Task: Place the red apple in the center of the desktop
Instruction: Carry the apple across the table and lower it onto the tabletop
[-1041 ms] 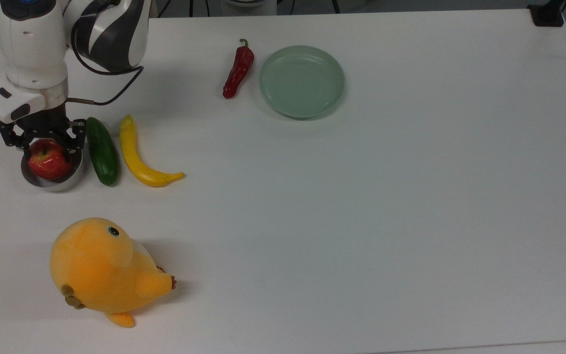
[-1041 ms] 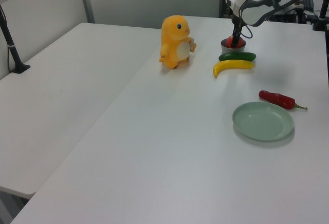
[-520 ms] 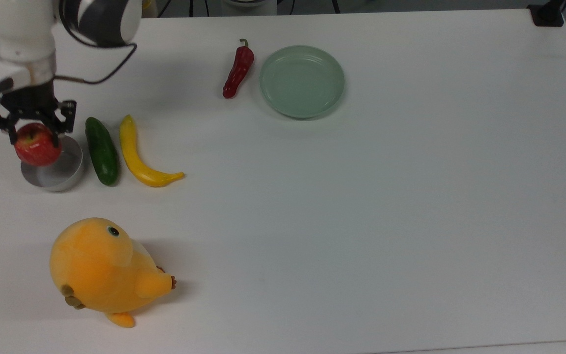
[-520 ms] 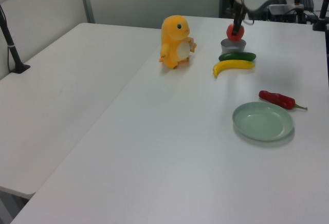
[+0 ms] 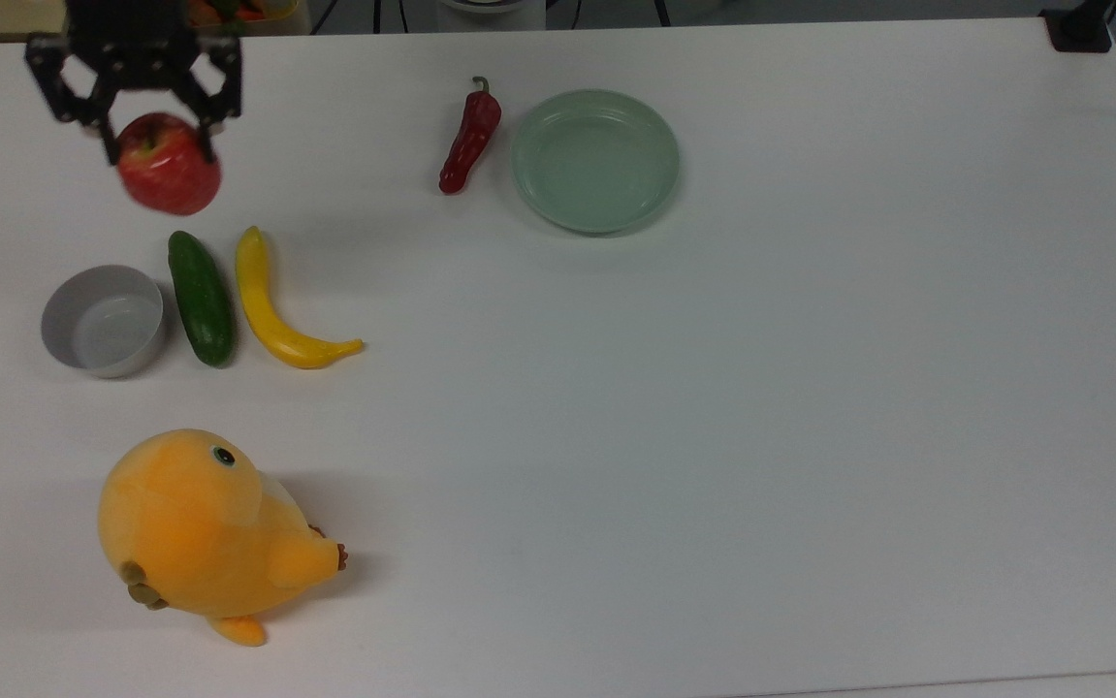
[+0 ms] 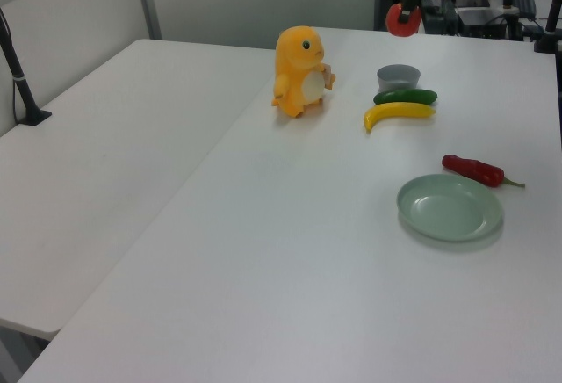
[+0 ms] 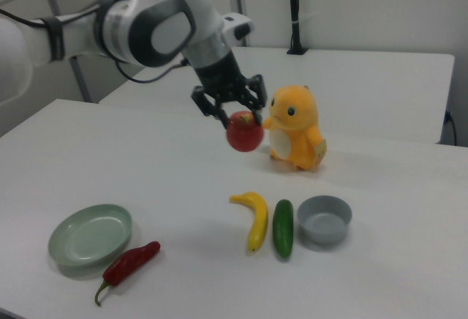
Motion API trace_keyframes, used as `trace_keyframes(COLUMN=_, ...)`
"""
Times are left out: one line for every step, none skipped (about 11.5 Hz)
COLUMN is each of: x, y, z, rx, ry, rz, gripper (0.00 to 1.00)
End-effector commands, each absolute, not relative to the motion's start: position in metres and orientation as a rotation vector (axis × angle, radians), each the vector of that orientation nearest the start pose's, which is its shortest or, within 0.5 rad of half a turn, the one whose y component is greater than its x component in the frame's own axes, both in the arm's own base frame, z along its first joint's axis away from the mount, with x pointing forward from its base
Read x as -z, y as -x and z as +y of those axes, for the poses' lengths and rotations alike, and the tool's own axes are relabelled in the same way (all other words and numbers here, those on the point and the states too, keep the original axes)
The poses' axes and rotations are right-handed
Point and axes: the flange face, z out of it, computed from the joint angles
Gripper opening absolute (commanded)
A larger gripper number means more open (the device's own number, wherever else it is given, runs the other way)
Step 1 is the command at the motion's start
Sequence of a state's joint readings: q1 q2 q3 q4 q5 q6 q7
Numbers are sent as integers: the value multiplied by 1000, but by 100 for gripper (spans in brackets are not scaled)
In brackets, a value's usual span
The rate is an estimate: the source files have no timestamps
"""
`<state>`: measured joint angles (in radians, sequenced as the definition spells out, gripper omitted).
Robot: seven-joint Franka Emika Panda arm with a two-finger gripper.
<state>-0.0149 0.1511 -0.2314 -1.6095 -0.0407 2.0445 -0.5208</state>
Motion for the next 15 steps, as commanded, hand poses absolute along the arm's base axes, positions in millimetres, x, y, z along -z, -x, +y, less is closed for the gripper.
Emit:
trace_keyframes(x=-598, y=-584, z=-91, rx=290, ry=3168, rz=-591, gripper=29)
trace_keyframes(x=-599, y=-581, z=-72, rx=253, ry=3151, rz=-619, gripper=29)
trace_keyframes(x=-597, y=-581, z=-53, rx=228, ry=3141, rz=-620, gripper=29)
trace_keyframes(x=-590, y=-582, z=-37, rx=207, ry=3140, rz=-593, gripper=29)
trace_keyframes(x=-575, y=-581, z=-24, rx=175, ry=3135, rz=-588, gripper=32)
trace_keyframes(x=-561, y=-580, z=-9, rx=145, ry=3127, rz=-599, gripper=32)
trace_keyframes(x=-546, y=-580, z=5, rx=135, ry=3129, rz=-612, gripper=32)
trace_keyframes(x=-527, y=-580, z=16, rx=134, ry=3132, rz=-602, gripper=32)
trace_keyframes(x=-507, y=-582, z=26, rx=145, ry=3137, rz=-574, gripper=33)
trace_keyframes(x=-488, y=-583, z=39, rx=171, ry=3143, rz=-556, gripper=33)
trace_keyframes(x=-464, y=-586, z=52, rx=208, ry=3159, rz=-539, gripper=33)
trace_keyframes(x=-443, y=-589, z=61, rx=248, ry=3189, rz=-502, gripper=34)
trace_keyframes(x=-420, y=-595, z=68, rx=291, ry=3222, rz=-453, gripper=34)
trace_keyframes(x=-405, y=-602, z=73, rx=328, ry=3244, rz=-402, gripper=34)
trace_keyframes(x=-389, y=-606, z=78, rx=340, ry=3259, rz=-387, gripper=34)
